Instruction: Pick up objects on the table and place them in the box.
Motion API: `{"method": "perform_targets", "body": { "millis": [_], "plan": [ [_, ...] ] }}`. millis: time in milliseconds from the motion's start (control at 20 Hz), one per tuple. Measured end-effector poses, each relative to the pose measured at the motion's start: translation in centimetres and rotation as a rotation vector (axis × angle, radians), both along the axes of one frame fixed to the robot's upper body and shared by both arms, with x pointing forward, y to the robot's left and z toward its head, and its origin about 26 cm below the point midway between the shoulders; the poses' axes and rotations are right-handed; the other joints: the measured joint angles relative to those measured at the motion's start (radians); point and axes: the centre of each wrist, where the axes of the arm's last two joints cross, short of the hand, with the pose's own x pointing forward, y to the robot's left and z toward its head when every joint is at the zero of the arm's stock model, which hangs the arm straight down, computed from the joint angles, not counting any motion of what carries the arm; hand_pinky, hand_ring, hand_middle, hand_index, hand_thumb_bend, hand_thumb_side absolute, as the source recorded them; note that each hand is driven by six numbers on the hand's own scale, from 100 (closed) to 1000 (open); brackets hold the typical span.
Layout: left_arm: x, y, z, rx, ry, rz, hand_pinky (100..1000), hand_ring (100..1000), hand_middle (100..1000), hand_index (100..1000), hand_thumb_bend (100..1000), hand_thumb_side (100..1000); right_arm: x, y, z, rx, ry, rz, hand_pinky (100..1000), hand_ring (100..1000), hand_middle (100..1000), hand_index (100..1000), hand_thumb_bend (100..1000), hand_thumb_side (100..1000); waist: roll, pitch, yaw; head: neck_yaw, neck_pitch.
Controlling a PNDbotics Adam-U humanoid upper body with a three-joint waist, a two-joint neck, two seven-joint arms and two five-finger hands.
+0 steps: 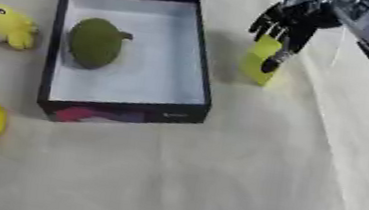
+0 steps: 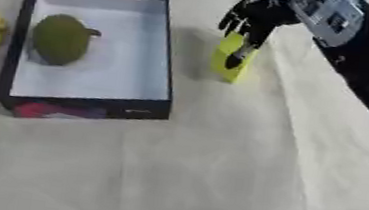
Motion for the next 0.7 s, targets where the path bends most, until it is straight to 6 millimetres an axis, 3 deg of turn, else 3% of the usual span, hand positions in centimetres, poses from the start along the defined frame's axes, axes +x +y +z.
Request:
{"method": "perform_targets", "body": {
  "millis": [350, 700],
  "plan": [
    [0.0, -0.1, 0.1, 0.0, -0.002, -0.002, 751, 871, 866, 905, 800, 700, 0.5, -0.3, -0.6, -0.013, 0.011, -0.023, 870, 799, 752, 838, 672, 100, 0.0, 0.006, 0.0, -0.006, 0.0],
    [0.0, -0.1, 0.0, -0.002, -0.002, 0.001, 750, 871, 866, 903, 801, 701, 0.7, -1.0, -0.3, -0.003, -0.014, -0.086, 762, 792, 761, 842, 462, 168, 0.0, 0.011, -0.001, -0.006, 0.0]
  ]
}}
